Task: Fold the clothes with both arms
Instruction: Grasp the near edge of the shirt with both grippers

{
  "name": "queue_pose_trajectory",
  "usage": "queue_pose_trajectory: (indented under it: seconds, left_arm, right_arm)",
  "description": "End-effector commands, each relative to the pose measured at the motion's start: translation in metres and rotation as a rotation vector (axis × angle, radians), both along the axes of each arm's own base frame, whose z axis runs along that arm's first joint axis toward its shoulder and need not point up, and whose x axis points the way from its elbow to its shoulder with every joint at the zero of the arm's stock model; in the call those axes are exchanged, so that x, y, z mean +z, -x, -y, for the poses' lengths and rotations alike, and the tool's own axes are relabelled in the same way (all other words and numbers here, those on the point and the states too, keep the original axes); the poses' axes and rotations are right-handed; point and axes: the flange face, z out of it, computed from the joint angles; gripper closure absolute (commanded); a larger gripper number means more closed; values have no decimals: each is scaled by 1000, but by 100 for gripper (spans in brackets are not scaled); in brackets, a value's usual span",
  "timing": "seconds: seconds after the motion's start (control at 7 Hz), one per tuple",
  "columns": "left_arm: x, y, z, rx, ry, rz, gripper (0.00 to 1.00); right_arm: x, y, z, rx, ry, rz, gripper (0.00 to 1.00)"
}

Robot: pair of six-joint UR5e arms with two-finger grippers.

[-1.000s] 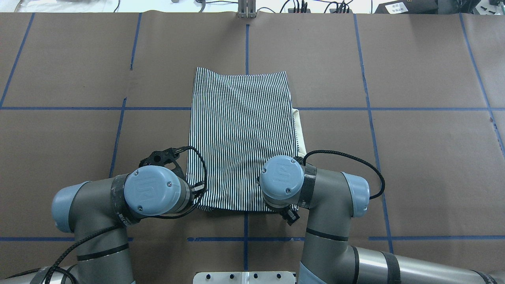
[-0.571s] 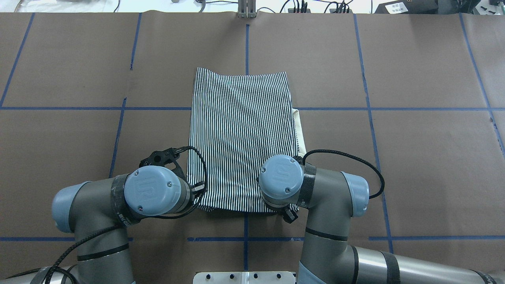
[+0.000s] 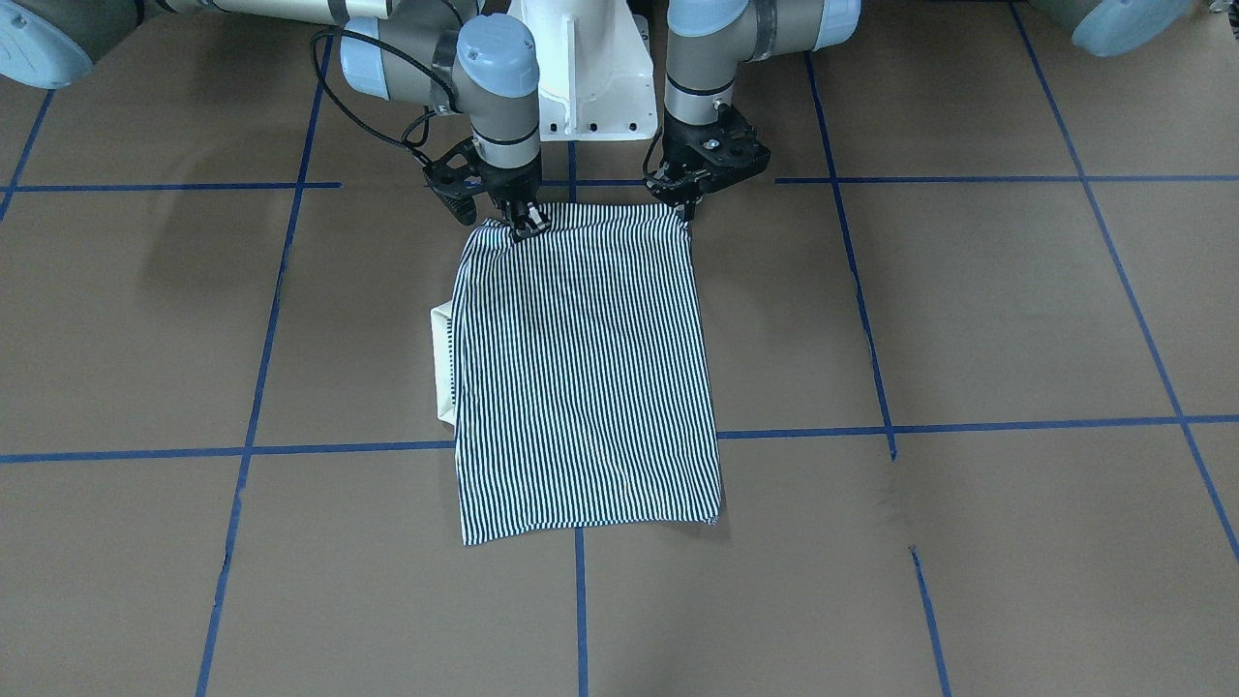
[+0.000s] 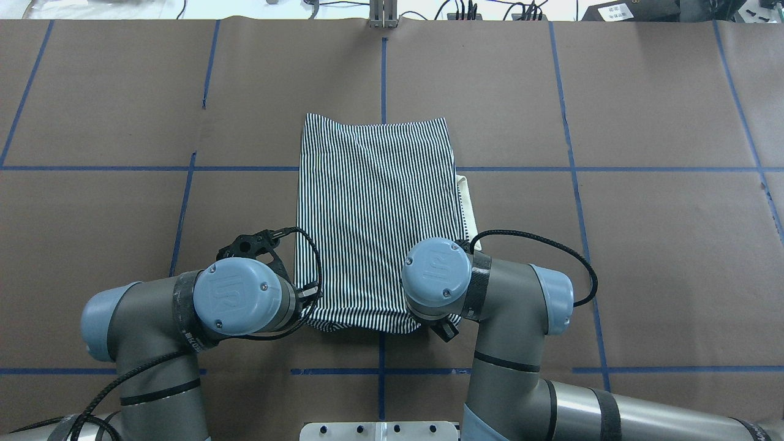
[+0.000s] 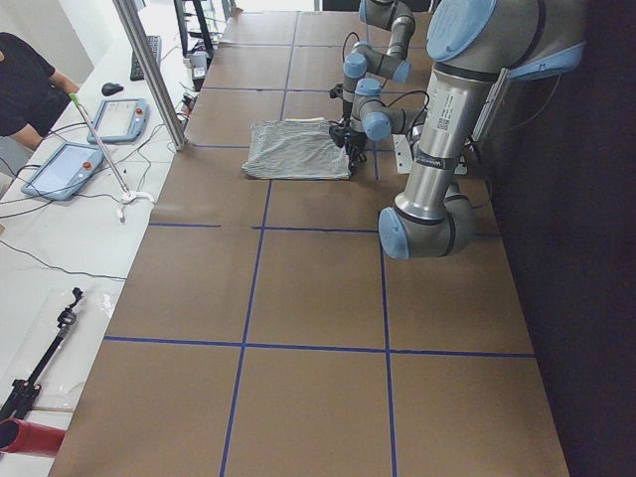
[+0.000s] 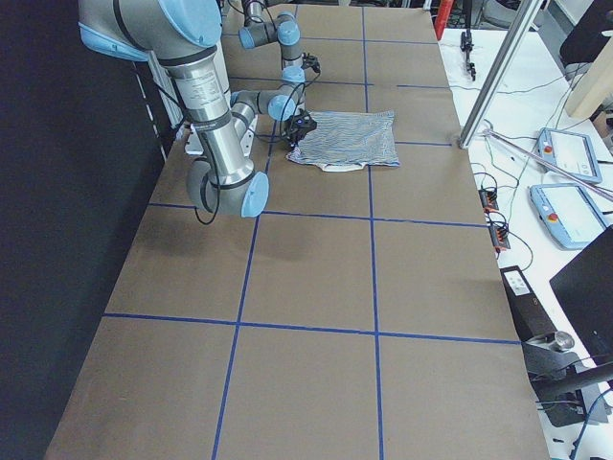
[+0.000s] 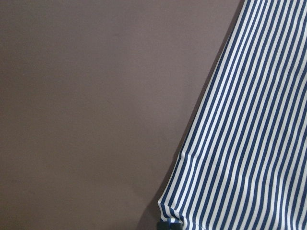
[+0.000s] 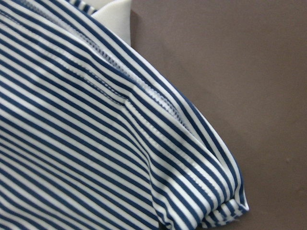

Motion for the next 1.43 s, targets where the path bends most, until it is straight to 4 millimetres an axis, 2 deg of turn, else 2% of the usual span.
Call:
queue_pose_trajectory:
  seconds: [0.0,0.14,0.29,0.43,0.57,0.71,0.86,1.0,1.14,1.29]
  left_arm:
    - [-6,4,-7,9,-4,-16,100]
    - [-19,7,-19,32,-5,-42,100]
    - [-23,15,-39,92,49,-15,100]
    - [-31,25,-49,114,66,-18,100]
    - [-24,25,-56,125,71,-4,100]
    - [-21,24,-59,141,87,-4,100]
    - [-23,21,-62,150,86,-5,100]
    - [-23,21,-60,146,84,-8,100]
    - [-23,25,-49,119,80,-10,100]
    - [-28,34,-29,82,75,-26,100]
  right_arm:
    - [-20,-18,-4,-1,-21,50,100]
    - [-24,-22,-7,-9,-23,62,100]
    - [-25,-24,-10,-13,-23,66,100]
    - [-29,-21,-23,-35,-27,77,100]
    - [-25,-25,-40,-55,-34,81,100]
    - [-23,-28,-48,-69,-37,84,100]
    - [-29,-25,-51,-80,-44,95,100]
    - [-28,-23,-48,-93,-81,90,100]
    - [-31,-26,-37,-92,-133,88,100]
    - [-35,-36,-17,-74,-157,92,100]
